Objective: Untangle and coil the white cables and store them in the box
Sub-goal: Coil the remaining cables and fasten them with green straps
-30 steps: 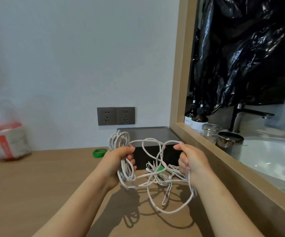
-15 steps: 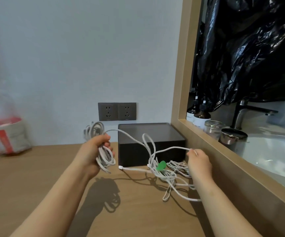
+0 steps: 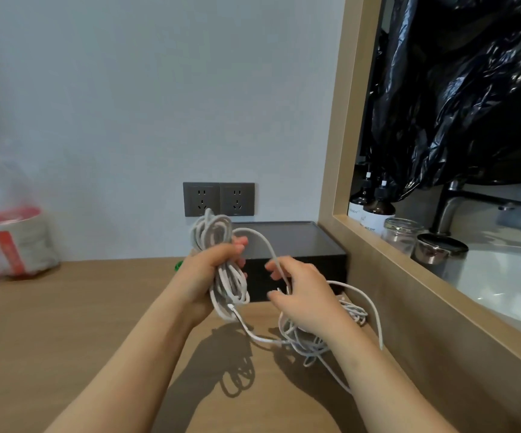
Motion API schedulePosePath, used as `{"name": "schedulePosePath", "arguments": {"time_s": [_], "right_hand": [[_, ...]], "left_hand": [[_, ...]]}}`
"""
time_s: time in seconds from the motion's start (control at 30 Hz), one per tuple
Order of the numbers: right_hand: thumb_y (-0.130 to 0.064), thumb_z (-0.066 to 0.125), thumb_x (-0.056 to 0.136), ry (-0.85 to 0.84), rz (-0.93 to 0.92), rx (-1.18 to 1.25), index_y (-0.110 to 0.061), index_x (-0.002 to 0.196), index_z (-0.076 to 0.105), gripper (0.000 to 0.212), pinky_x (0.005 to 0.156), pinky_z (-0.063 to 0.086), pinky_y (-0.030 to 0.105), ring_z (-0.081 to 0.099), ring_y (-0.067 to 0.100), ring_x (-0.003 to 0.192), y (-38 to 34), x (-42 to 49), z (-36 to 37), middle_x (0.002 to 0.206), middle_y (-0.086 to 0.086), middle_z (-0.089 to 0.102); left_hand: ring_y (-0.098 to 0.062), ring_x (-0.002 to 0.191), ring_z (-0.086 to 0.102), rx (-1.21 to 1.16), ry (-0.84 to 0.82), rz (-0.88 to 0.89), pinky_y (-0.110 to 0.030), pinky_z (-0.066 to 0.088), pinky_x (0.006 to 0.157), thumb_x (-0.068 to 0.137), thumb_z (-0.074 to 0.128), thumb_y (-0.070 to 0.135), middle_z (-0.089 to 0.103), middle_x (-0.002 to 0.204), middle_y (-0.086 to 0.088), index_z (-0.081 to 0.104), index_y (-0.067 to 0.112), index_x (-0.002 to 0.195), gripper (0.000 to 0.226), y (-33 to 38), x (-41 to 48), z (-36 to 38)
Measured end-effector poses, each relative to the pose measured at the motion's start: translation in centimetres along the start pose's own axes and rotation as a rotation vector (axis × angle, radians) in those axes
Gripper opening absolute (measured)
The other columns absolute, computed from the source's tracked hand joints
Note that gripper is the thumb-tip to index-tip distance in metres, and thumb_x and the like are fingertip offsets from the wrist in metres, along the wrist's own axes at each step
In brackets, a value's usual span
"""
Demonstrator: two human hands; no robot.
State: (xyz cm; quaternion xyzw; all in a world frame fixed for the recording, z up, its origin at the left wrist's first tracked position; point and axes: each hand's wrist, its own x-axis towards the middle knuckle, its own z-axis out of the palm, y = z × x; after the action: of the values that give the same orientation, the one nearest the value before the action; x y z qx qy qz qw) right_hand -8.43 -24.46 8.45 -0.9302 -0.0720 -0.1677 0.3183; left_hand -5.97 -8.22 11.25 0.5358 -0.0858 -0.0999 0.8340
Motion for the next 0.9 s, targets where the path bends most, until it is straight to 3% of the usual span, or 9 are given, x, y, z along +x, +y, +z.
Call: {"name": "schedulePosePath", "arguments": {"time_s": [0.1,0.17,0.27,0.43,0.53,0.67,0.77,0.83,0.9], "right_hand": [[-0.012,0.058,0.087,0.089,0.046,0.000,-0.031,0.091,0.059,0.019,0.076,0.036,0.015,0.048,0.007,0.098,1.7,-0.1,-0.6,0.104,-0.011,0.049],[-0.009,0.055,0.087,0.087,0.100,-0.027,-0.030,0.083,0.057,0.022,0.073,0.037,0.014,0.048,0.007,0.092,3.0,-0.6,-1.2,0.105,-0.007,0.051],[-0.015,0.052,0.091,0.023,0.170,-0.234,-0.029,0.101,0.061,0.020,0.085,0.038,0.024,0.043,0.012,0.107,3.9,-1.4,-1.1,0.114,-0.007,0.052],[-0.004,0.045,0.091,0.176,0.096,0.090,-0.030,0.101,0.057,0.031,0.090,0.034,0.020,0.041,0.006,0.112,1.4,-1.3,-0.3,0.107,-0.013,0.050],[-0.008,0.047,0.091,0.087,0.059,0.303,-0.029,0.120,0.052,0.036,0.091,0.036,0.020,0.043,0.002,0.110,-0.8,-0.8,0.3,0.115,-0.014,0.049],[-0.024,0.063,0.087,-0.069,0.063,0.567,-0.031,0.127,0.042,0.046,0.084,0.047,0.021,0.058,0.001,0.094,-2.8,0.2,1.8,0.107,-0.016,0.059],[-0.025,0.070,0.082,-0.176,0.054,0.443,-0.032,0.122,0.045,0.048,0.075,0.046,0.015,0.054,-0.006,0.083,-3.3,0.9,3.0,0.093,-0.021,0.058],[-0.022,0.070,0.082,-0.200,0.081,0.385,-0.029,0.114,0.052,0.038,0.079,0.047,0.022,0.056,-0.003,0.082,-2.8,1.1,3.4,0.092,-0.016,0.060],[-0.015,0.065,0.085,-0.157,0.149,0.418,-0.026,0.100,0.056,0.020,0.071,0.046,0.022,0.056,0.004,0.077,-2.1,1.0,3.0,0.086,-0.009,0.059]], "left_hand": [[-0.009,0.049,0.055,-0.428,-0.075,-0.060,-0.019,0.052,0.049,0.066,0.068,0.012,0.059,0.063,-0.003,0.064,0.005,0.108,0.043,1.0,0.2,-1.2],[-0.011,0.048,0.056,-0.624,-0.131,-0.049,-0.019,0.051,0.047,0.046,0.083,0.008,0.065,0.071,-0.005,0.067,0.002,0.102,0.058,1.6,0.4,-1.8],[-0.008,0.052,0.056,-0.637,-0.189,-0.030,-0.015,0.048,0.049,0.045,0.083,0.010,0.064,0.092,-0.005,0.075,0.002,0.070,0.028,1.7,0.9,-1.8],[-0.012,0.049,0.059,-0.626,-0.339,-0.165,-0.018,0.050,0.053,0.033,0.090,0.006,0.067,0.068,-0.005,0.073,0.000,0.098,0.067,0.6,1.2,-0.8],[-0.015,0.051,0.062,-0.576,-0.362,-0.189,-0.021,0.054,0.052,0.034,0.092,0.008,0.069,0.072,-0.007,0.068,0.000,0.107,0.078,0.4,1.1,-0.2],[-0.013,0.055,0.062,-0.494,-0.485,-0.178,-0.021,0.054,0.054,0.043,0.090,0.015,0.069,0.081,-0.004,0.075,0.005,0.092,0.053,0.8,0.7,0.3],[-0.006,0.055,0.058,-0.422,-0.542,-0.130,-0.017,0.048,0.058,0.049,0.088,0.022,0.061,0.085,0.003,0.077,0.013,0.080,0.034,1.2,0.1,0.7],[-0.004,0.054,0.056,-0.442,-0.531,-0.105,-0.014,0.046,0.059,0.049,0.087,0.019,0.052,0.090,0.004,0.077,0.012,0.075,0.029,1.6,-0.1,0.6],[-0.006,0.053,0.056,-0.502,-0.471,-0.105,-0.016,0.049,0.057,0.045,0.088,0.012,0.054,0.083,0.002,0.075,0.008,0.074,0.032,2.0,0.1,0.0]]}}
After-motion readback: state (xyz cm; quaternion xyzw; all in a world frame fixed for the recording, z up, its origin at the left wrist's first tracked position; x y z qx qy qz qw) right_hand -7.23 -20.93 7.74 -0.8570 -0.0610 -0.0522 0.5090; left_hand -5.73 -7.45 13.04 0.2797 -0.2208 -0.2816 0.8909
